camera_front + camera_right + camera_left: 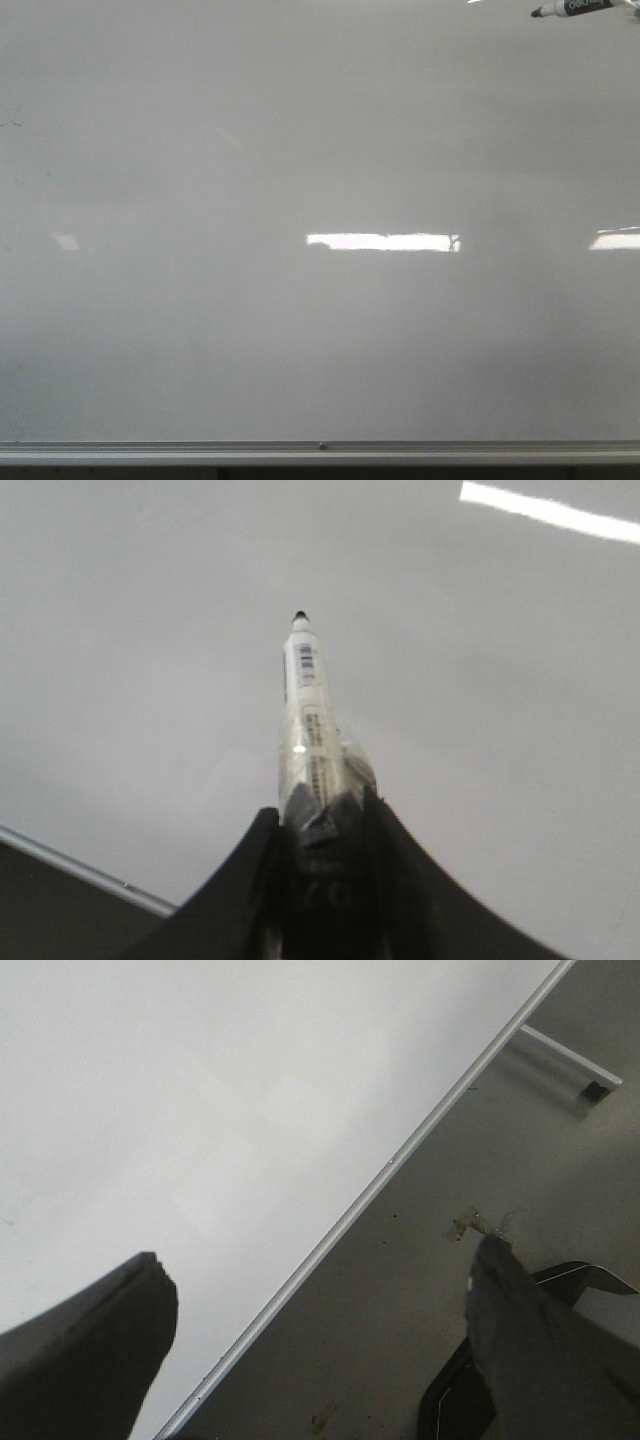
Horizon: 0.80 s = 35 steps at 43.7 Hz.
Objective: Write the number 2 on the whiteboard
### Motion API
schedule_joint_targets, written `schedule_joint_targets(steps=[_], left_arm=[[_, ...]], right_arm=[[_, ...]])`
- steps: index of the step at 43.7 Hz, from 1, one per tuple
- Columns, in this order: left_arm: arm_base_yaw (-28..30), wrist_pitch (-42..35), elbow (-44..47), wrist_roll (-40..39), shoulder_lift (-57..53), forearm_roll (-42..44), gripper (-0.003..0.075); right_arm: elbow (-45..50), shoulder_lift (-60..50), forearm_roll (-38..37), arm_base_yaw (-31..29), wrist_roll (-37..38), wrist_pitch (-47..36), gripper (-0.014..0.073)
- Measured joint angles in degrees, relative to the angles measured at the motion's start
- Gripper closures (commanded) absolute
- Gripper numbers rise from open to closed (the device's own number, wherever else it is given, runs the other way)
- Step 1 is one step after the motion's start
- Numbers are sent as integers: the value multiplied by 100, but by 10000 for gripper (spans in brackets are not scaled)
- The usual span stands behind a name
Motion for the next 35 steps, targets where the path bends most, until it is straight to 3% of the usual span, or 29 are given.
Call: schedule_joint_targets(steps=[20, 35], left_arm=[[0, -154, 0, 0, 0, 0, 177], [0, -169, 0, 0, 0, 0, 177]], right_arm=[[0, 1150, 43, 0, -34, -1414, 662], [-276, 1868, 30, 0, -55, -1560, 662]])
